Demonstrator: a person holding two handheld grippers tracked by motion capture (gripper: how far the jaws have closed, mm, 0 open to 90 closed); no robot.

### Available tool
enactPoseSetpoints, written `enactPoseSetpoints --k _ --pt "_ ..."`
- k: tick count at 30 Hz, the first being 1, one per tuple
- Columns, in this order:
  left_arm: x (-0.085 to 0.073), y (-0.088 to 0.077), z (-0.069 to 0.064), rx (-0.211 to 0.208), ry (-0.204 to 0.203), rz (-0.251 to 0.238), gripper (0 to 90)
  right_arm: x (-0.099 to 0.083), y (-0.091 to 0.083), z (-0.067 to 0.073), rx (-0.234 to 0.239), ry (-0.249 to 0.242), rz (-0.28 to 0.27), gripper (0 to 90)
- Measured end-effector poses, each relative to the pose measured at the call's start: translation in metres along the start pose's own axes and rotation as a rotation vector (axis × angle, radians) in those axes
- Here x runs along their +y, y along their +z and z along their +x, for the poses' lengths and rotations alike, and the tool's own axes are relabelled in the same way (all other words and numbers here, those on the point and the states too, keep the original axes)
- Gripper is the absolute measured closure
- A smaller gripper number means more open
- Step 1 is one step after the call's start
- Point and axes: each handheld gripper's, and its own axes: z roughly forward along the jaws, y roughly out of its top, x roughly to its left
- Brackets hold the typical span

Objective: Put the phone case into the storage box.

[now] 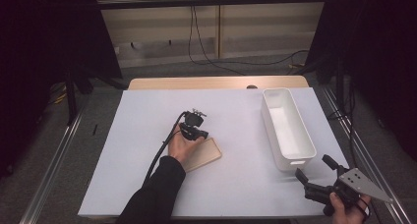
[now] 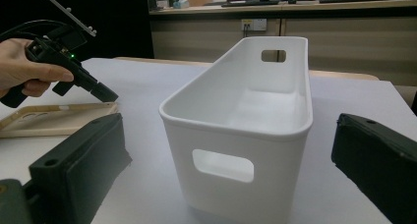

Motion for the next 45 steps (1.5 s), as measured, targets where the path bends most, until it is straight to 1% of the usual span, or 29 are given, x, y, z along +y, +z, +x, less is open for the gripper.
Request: enactPoseSetpoints --k 2,5,6,11,12,13,14,15,16,17,19,21,24,25,27,30,31,32,33,34,35,36,37,39,40,41,42,43,45 --pt "0.000 0.000 -0.001 -0.007 0.007 0.006 90.0 0.000 0.000 0.000 -0.001 0.000 0.002 0.0" --pt "0.000 0.000 -0.006 -0.007 0.015 0.009 90.0 0.000 0.000 0.000 -0.001 0.001 0.002 0.0" --pt "0.000 0.001 -0.007 -0.006 0.024 0.008 90.0 0.000 0.000 -0.001 -0.001 -0.002 0.004 0.0" --pt "0.000 0.001 -0.013 -0.021 0.027 0.016 90.0 0.000 0.000 0.000 0.001 0.001 0.000 0.0" --pt "0.000 0.001 -0.013 -0.031 0.009 0.016 90.0 0.000 -0.001 0.000 0.001 0.000 0.000 0.0" --pt "0.001 0.003 -0.014 -0.060 -0.015 0.017 90.0 0.000 0.000 0.000 -0.001 0.001 0.000 0.0" --pt "0.002 0.004 -0.015 -0.060 -0.012 0.016 90.0 0.000 0.000 0.000 -0.002 0.001 0.000 0.0" --pt "0.003 0.005 -0.018 -0.046 0.001 0.019 90.0 0.000 0.000 0.000 -0.001 0.002 0.001 0.0" --pt "0.004 0.005 -0.020 -0.029 0.031 0.027 90.0 0.000 0.000 0.000 0.000 0.002 0.001 0.0" --pt "0.004 0.005 -0.021 -0.027 0.041 0.031 90.0 0.000 0.000 0.000 0.001 -0.003 0.001 0.0" --pt "0.004 0.005 -0.021 -0.028 0.029 0.029 90.0 0.000 -0.001 0.000 -0.001 0.001 0.002 0.0" --pt "0.003 0.004 -0.023 -0.014 0.050 0.028 90.0 0.000 -0.001 -0.001 -0.002 0.002 0.002 0.0" --pt "0.001 0.003 -0.027 -0.020 0.057 0.035 90.0 0.000 -0.001 -0.001 -0.002 0.002 0.001 0.0" --pt "0.001 0.002 -0.027 -0.018 0.070 0.034 90.0 0.000 -0.001 -0.001 -0.001 0.003 0.001 0.0" --pt "0.000 0.002 -0.029 -0.019 0.071 0.041 90.0 0.000 -0.001 -0.001 0.000 0.004 0.000 0.0" --pt "-0.003 0.001 -0.029 -0.023 0.074 0.021 90.0 0.000 0.000 -0.001 -0.003 0.007 0.004 0.0" --pt "-0.004 0.001 -0.028 -0.032 0.063 0.018 90.0 0.000 0.000 -0.001 -0.003 0.007 0.003 0.0" --pt "-0.005 0.001 -0.028 -0.035 0.064 0.014 90.0 0.000 -0.001 -0.001 -0.002 0.007 0.003 0.0" --pt "-0.005 0.000 -0.028 -0.031 0.082 0.015 90.0 0.000 -0.001 -0.001 -0.002 0.007 0.003 0.0" --pt "-0.006 0.000 -0.030 -0.032 0.081 0.013 90.0 0.000 -0.001 -0.001 -0.002 0.008 0.002 0.0" --pt "-0.007 0.000 -0.031 -0.030 0.091 0.013 90.0 0.000 -0.001 -0.001 -0.001 0.006 0.000 0.0" --pt "-0.008 -0.001 -0.033 -0.021 0.112 0.011 90.0 0.000 -0.001 -0.001 -0.001 0.007 0.000 0.0" --pt "-0.009 -0.001 -0.033 -0.022 0.116 0.009 90.0 0.000 -0.001 -0.001 -0.001 0.007 0.000 0.0" --pt "-0.010 -0.001 -0.033 -0.032 0.111 0.001 90.0 0.000 -0.001 -0.001 -0.002 0.007 0.000 0.0" --pt "-0.011 -0.002 -0.032 -0.035 0.114 0.006 90.0 0.000 -0.001 -0.001 -0.002 0.006 0.001 0.0" --pt "-0.012 -0.002 -0.032 -0.049 0.105 0.004 90.0 0.000 -0.001 -0.001 -0.001 0.009 0.001 0.0" --pt "-0.012 -0.003 -0.032 -0.046 0.116 0.005 90.0 -0.001 0.000 -0.001 0.000 0.009 0.001 0.0" --pt "-0.013 -0.003 -0.034 -0.044 0.114 0.005 90.0 -0.001 -0.001 -0.001 0.000 0.009 0.001 0.0" --pt "-0.014 -0.004 -0.035 -0.042 0.128 0.009 90.0 -0.001 -0.001 -0.001 -0.001 0.009 0.003 0.0"
